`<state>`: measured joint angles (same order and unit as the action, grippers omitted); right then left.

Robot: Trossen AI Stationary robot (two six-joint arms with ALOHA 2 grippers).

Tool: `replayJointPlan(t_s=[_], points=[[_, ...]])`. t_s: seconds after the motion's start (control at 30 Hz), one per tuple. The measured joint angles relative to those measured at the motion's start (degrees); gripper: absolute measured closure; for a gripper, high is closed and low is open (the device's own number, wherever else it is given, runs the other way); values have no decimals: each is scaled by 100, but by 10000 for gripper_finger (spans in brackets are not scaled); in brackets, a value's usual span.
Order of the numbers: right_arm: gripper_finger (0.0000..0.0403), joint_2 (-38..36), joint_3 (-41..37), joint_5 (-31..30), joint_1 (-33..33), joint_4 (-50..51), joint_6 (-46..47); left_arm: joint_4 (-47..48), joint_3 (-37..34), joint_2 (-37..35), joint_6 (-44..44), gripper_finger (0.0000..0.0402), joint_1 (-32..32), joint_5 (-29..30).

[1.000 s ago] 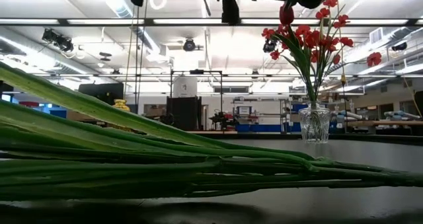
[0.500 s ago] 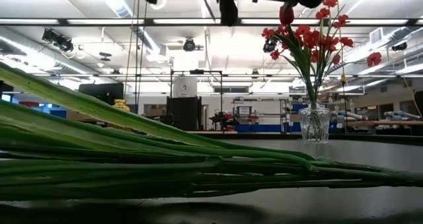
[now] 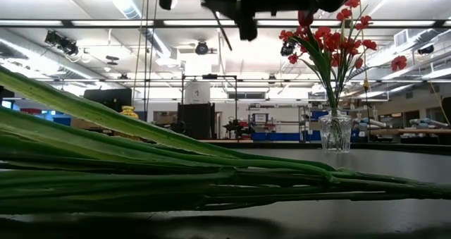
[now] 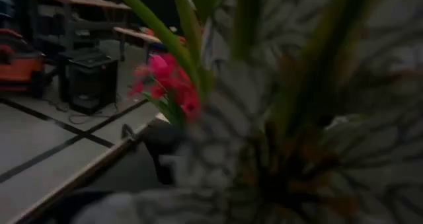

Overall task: Sort flowers into vase by color
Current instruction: Put the top white flower into the yellow vase

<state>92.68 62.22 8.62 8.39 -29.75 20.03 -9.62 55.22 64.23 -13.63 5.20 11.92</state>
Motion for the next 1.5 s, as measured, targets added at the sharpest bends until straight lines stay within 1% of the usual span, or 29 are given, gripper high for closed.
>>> replayJointPlan(t_s=[0.2, 0.3, 0.37, 0.43, 0.5, 0.57, 0.7, 0.8, 0.87, 0.93, 1.0, 1.17, 1.27, 1.43, 1.5], points=[[243, -2, -2, -17, 272, 816, 172, 32, 0, -9, 139, 391, 356, 456], [212, -2, -2, 52, 439, 1263, 447, 17, 0, -11, 285, 391, 604, 675], [199, -11, -2, 208, 558, 1548, 534, 49, 0, -11, 418, 391, 760, 809], [190, -11, -2, 375, 660, 1867, 524, 136, 0, -11, 536, 391, 915, 943], [186, -11, -4, 508, 736, 2179, 420, 341, 2, -11, 590, 391, 1073, 1245], [184, -11, -4, 535, 785, 2442, 294, 695, 2, -13, 563, 391, 1199, 1681], [186, -4, -7, 501, 860, 2787, 130, 1816, 2, -85, 534, 391, 1478, 2487], [188, -4, -7, 496, 879, 2889, 106, 2620, 4, -97, 260, 392, 1841, 2786], [188, -4, -7, 485, 877, 2912, 84, 2793, 0, -118, 157, 392, 2109, 2792], [188, -4, -6, 414, 873, 2911, 65, 2669, 2, -199, 234, 392, 2311, 2712], [188, -4, -5, 272, 889, 2910, 19, 2744, 2, -389, 313, 392, 2502, 2590], [188, -2, -7, -112, 1039, 2893, -44, 3136, 2, -1006, 108, 392, 2999, 2590], [188, 0, -7, -327, 1168, 2848, -39, 3145, 4, -1217, 95, 392, 3225, 2536], [189, 0, -7, -315, 1415, 2735, -32, 3124, 4, -1231, 86, 392, 3412, 2144], [189, 0, -7, -301, 1498, 2725, -39, 3145, 4, -1173, 76, 392, 3426, 2134]])
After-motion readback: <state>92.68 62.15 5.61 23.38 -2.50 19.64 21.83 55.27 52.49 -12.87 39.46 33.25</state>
